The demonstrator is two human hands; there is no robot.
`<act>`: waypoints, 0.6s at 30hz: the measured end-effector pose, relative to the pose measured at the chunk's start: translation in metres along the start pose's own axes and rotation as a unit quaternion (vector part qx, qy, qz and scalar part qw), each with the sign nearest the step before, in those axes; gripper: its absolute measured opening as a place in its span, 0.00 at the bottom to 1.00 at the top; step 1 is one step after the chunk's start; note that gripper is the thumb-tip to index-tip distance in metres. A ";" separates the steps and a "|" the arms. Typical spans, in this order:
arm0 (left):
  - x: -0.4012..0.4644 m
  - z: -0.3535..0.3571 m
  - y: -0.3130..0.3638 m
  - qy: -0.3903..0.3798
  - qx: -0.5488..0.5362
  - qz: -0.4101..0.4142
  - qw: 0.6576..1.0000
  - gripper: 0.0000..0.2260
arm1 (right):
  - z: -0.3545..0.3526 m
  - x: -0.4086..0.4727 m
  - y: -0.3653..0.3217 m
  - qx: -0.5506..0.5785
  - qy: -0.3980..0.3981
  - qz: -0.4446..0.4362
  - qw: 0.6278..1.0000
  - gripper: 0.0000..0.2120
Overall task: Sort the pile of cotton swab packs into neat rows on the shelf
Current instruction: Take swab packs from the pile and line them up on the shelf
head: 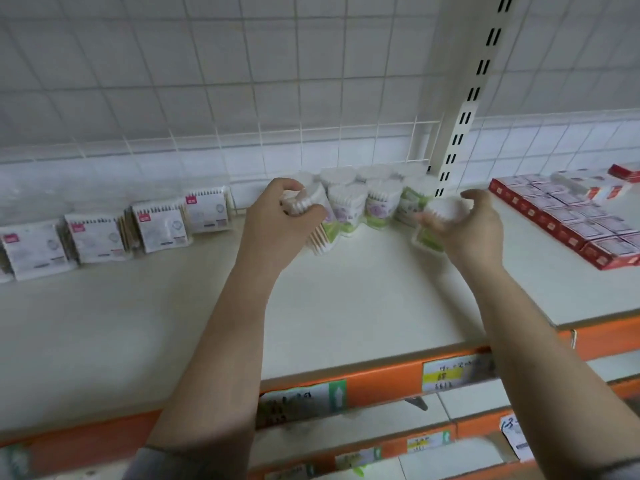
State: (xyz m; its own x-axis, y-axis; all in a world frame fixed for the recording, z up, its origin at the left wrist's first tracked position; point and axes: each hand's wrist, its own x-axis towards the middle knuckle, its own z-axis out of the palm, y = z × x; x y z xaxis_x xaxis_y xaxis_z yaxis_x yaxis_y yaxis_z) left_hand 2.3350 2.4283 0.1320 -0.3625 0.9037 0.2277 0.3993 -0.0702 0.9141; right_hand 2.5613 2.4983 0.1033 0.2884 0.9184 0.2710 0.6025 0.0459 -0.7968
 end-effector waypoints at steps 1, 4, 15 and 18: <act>-0.001 0.002 0.001 0.003 0.004 -0.001 1.000 0.13 | 0.001 0.004 0.001 -0.003 -0.010 -0.005 1.000 0.39; -0.007 0.010 0.002 0.015 0.013 -0.008 1.000 0.16 | 0.002 0.011 0.002 -0.025 -0.048 -0.017 0.998 0.40; -0.032 0.035 0.005 0.041 0.016 -0.019 0.999 0.26 | 0.000 0.034 0.010 -0.013 -0.127 -0.041 0.991 0.39; -0.038 0.036 0.004 0.025 0.034 -0.008 0.999 0.27 | 0.003 0.037 0.014 0.002 -0.127 -0.054 0.990 0.34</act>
State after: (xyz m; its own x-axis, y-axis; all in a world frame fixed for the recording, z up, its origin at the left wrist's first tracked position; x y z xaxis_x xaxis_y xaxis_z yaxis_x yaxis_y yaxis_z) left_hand 2.3806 2.4094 0.1145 -0.4095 0.8824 0.2316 0.4484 -0.0264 0.8934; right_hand 2.5782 2.5334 0.1009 0.0262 0.9771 0.2112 0.6165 0.1505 -0.7729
